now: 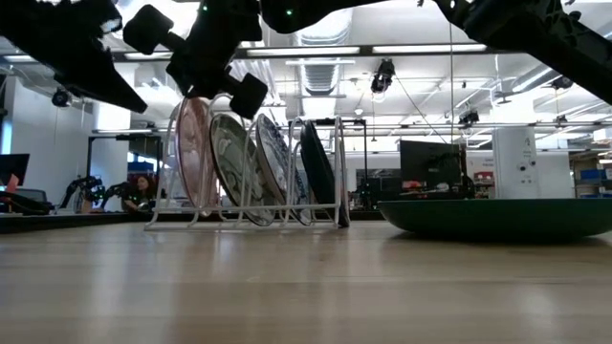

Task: Sort dishes
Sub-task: Remove the orange patterned plate from the dish rack

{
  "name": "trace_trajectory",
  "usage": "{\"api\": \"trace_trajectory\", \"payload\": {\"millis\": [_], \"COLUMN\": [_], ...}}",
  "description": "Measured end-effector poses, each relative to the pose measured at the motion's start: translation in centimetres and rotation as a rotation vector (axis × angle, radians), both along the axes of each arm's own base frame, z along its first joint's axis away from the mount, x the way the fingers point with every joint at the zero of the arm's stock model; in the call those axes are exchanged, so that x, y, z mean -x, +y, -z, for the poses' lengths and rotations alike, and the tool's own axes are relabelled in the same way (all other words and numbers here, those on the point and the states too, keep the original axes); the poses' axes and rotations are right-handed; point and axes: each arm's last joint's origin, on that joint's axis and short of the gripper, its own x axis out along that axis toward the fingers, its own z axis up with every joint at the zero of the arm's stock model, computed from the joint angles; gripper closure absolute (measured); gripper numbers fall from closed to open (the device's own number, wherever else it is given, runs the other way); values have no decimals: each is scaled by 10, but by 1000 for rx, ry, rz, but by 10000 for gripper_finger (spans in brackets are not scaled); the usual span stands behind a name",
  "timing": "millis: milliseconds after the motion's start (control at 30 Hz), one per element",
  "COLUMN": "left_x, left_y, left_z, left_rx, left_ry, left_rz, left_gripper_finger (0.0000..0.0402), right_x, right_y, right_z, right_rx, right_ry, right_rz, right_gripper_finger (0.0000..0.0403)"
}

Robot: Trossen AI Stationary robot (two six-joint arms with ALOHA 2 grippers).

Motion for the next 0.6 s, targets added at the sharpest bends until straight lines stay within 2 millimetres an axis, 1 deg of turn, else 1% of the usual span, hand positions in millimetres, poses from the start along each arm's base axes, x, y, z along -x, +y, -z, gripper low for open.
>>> {"api": "trace_trajectory", "payload": {"millis": [167, 367, 467, 600], "left_x": [-9, -14, -13, -4], "left_y": [-3, -4, -8, -24], "left_z": [17, 31, 30, 22], "left_rx": [-24, -122, -152, -111], "left_ry": [-43, -85, -58, -26], "left_rz": [-69, -144, -93, 110], "left_gripper_finger": [259, 243, 241, 241], "right_x": [0, -1, -2, -3], "right_y": [0, -1, 0, 1], "right_z": [-2, -4, -4, -6], "right_rx": [11, 24, 24, 1], "right_ry": [-11, -18, -9, -52], "right_rz": [9, 8, -22, -58], "right_gripper_finger": [403, 403, 403, 403]}}
